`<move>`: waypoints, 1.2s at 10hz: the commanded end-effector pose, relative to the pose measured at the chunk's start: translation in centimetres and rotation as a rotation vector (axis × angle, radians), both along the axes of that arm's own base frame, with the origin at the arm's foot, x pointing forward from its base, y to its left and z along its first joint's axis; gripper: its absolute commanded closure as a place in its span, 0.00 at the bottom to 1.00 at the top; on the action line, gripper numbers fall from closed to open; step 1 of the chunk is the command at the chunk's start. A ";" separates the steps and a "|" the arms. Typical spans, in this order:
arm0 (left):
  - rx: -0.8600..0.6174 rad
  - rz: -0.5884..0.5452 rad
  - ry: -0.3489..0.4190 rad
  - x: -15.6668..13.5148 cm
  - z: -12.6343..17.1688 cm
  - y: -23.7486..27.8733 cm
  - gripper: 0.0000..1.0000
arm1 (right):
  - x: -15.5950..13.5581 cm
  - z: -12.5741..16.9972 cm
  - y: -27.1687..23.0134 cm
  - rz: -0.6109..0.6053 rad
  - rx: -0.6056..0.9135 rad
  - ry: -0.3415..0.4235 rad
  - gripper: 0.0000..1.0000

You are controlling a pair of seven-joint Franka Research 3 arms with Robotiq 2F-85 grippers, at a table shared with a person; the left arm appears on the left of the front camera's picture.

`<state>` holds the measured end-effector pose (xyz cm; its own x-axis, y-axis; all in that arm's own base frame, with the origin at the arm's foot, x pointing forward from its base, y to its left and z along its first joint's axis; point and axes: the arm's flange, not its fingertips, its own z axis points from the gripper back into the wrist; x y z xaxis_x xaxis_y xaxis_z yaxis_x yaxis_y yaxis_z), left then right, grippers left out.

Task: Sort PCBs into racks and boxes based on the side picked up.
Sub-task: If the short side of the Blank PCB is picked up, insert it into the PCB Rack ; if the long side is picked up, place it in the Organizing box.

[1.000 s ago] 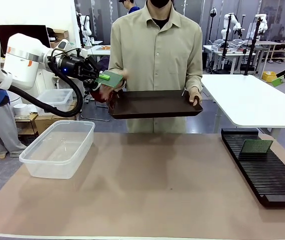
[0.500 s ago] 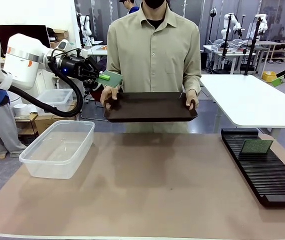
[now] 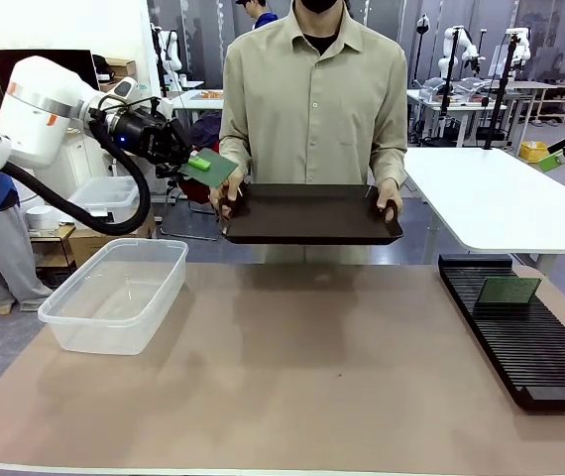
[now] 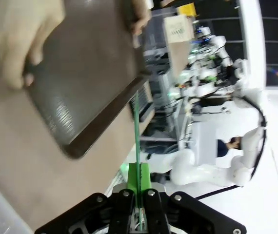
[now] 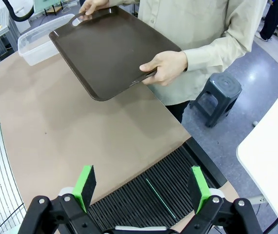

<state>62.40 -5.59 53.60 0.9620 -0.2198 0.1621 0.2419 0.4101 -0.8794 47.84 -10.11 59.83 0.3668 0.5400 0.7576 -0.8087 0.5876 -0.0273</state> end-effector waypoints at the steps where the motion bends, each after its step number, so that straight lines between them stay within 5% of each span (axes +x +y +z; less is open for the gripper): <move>1: 0.175 -0.021 -0.013 -2.4 1.0 1.2 0.97 | 0.2 -0.1 0.2 0.000 -0.003 0.003 0.00; 6: 0.532 0.031 0.005 -6.9 0.2 3.8 0.97 | 0.2 -0.1 0.2 0.000 -0.003 0.003 0.00; 11: 0.840 0.201 -0.097 -6.6 -6.7 5.1 0.97 | 0.2 -0.1 0.2 0.000 -0.003 0.003 0.00; 12: 0.808 0.211 -0.092 -6.5 -7.8 5.1 0.97 | 0.2 -0.1 0.2 0.000 -0.003 0.003 0.00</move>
